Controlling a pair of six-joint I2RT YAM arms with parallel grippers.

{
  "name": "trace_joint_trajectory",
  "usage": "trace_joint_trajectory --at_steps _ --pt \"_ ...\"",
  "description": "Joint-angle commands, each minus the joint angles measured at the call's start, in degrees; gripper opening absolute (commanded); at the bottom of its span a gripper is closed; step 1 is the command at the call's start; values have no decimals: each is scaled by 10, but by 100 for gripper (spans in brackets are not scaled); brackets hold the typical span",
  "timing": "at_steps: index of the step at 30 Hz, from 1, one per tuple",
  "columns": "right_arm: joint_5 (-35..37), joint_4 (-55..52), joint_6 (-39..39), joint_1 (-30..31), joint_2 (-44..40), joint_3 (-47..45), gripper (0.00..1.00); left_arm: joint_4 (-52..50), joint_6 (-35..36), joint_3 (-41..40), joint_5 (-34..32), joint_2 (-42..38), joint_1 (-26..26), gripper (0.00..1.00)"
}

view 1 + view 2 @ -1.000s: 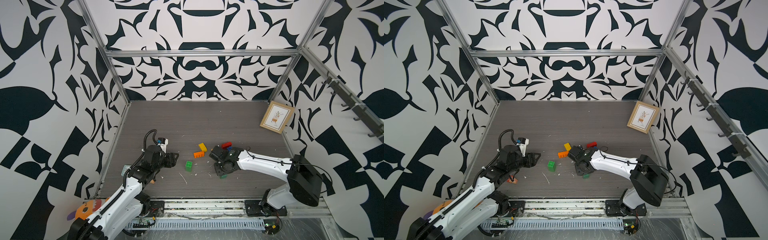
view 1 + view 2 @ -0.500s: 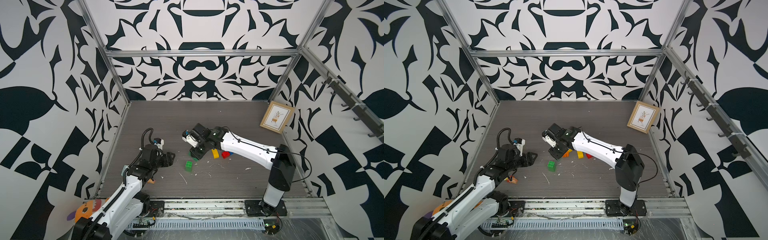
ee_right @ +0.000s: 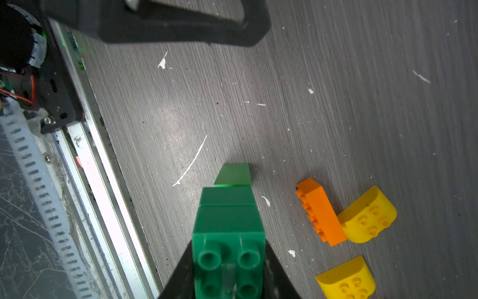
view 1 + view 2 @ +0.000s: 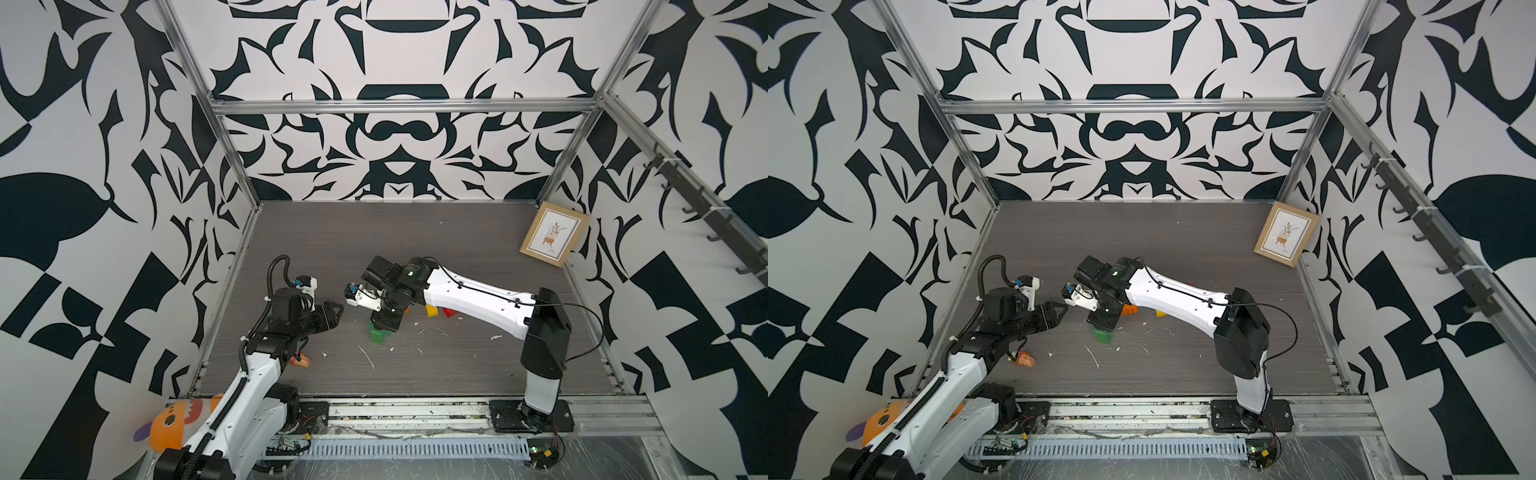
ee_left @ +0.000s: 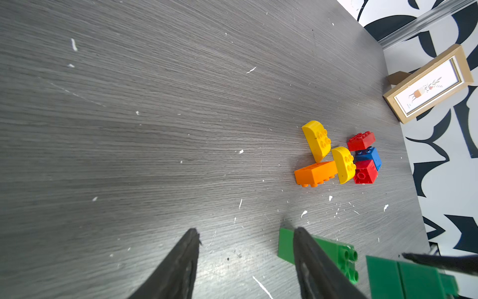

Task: Assemble an ice cream with lego
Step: Assemble the lego brick with the lego brick.

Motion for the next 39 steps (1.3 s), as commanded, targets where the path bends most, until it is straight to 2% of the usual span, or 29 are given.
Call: trace_joint_trajectory --at_steps 1,8,23,39 --pt "3 -37 -26 4 15 36 13 -16 3 9 3 -6 3 62" --pt "16 -60 -30 15 43 71 13 -23 10 13 -8 -6 3 62" --pt "61 -40 -15 27 56 67 11 -21 13 9 -9 -17 4 63" --pt "27 -70 -14 27 94 95 10 -22 14 9 -8 -21 5 62"
